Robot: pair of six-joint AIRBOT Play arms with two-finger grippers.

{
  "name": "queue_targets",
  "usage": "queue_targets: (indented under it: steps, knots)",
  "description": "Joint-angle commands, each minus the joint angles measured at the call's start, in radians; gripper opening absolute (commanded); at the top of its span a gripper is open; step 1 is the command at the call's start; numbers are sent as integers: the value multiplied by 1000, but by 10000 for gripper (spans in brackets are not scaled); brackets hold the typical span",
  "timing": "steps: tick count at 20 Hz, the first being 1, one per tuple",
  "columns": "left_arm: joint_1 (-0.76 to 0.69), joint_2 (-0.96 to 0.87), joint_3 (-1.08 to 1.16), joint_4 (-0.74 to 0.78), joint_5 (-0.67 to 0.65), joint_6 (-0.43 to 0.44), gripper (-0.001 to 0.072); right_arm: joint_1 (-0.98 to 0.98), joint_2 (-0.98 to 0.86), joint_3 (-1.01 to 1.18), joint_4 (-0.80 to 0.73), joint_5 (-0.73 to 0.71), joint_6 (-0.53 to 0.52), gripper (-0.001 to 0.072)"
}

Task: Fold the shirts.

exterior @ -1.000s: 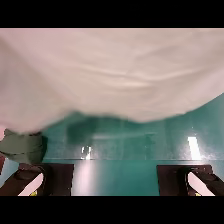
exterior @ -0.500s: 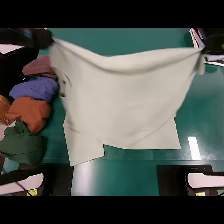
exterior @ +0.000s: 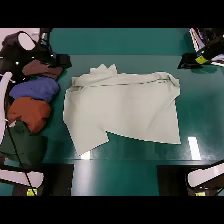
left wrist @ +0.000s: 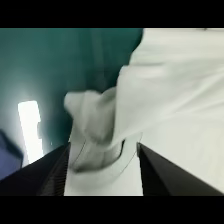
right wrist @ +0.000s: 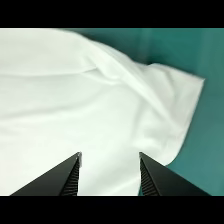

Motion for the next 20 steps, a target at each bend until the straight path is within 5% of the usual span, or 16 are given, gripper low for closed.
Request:
queue_targets:
  steps: [1, 9, 19, 20]
  knots:
    - [77, 39, -29, 8, -224, -3, 490, -64, 103, -161, 196, 32, -21, 424]
    - [154, 385, -713, -59, -146, 15, 491, -107, 513, -736, 246, -101, -59, 423]
    - [143, 411, -1026, -338, 180, 96, 489, -107, 665, -847, 243, -138, -58, 423]
    - [137, 411, -1024, -349, 199, 103, 436, -107, 666, -848, 237, -130, -58, 423]
